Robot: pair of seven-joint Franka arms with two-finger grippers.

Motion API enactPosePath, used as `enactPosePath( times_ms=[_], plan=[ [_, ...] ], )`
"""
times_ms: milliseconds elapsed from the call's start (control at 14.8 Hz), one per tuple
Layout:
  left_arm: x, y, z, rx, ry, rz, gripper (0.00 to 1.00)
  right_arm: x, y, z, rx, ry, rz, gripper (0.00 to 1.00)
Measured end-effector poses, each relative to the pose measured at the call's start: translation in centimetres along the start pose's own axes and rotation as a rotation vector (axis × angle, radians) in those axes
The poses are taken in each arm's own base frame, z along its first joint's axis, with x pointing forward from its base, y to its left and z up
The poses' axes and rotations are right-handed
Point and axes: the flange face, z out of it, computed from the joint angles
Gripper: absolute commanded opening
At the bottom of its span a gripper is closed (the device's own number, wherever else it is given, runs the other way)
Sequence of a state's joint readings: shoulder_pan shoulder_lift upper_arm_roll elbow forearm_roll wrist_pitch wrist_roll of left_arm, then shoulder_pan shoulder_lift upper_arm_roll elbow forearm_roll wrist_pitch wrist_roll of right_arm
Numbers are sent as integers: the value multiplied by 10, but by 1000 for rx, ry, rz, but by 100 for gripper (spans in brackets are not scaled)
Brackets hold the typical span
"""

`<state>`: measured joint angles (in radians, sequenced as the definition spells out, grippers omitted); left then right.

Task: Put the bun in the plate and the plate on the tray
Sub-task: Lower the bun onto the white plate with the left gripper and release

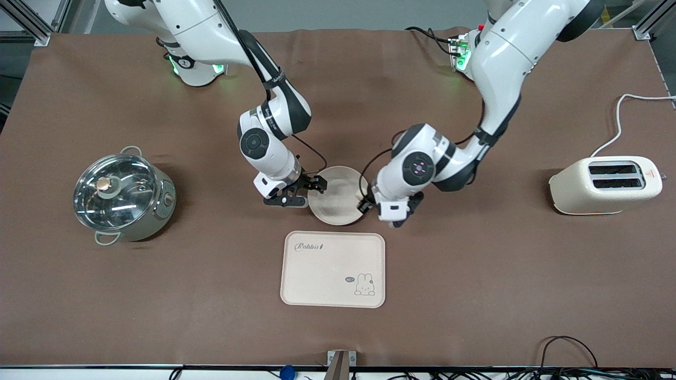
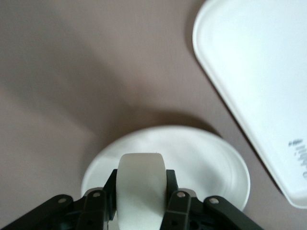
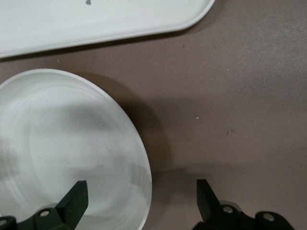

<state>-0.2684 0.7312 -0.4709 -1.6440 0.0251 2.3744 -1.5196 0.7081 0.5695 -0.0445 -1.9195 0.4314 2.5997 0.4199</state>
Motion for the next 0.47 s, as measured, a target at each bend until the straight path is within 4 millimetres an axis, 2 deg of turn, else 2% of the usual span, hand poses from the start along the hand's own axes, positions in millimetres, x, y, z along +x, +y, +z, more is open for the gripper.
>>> enactPosePath(
  times_ms=[135, 338, 406, 474],
  plan=[
    [-11, 0, 15, -9, -8, -13, 58, 0, 2, 2, 0, 7, 2, 100],
    [-10, -2, 30, -2, -17, -17, 76, -1, 2, 3, 1, 12, 1, 100],
    [-9, -2, 31, -2, -17, -18, 90, -1, 2, 4, 3, 19, 1, 100],
    [-9, -1, 30, -5, -17, -18, 100, -1, 2, 6, 5, 27, -1, 94]
  ],
)
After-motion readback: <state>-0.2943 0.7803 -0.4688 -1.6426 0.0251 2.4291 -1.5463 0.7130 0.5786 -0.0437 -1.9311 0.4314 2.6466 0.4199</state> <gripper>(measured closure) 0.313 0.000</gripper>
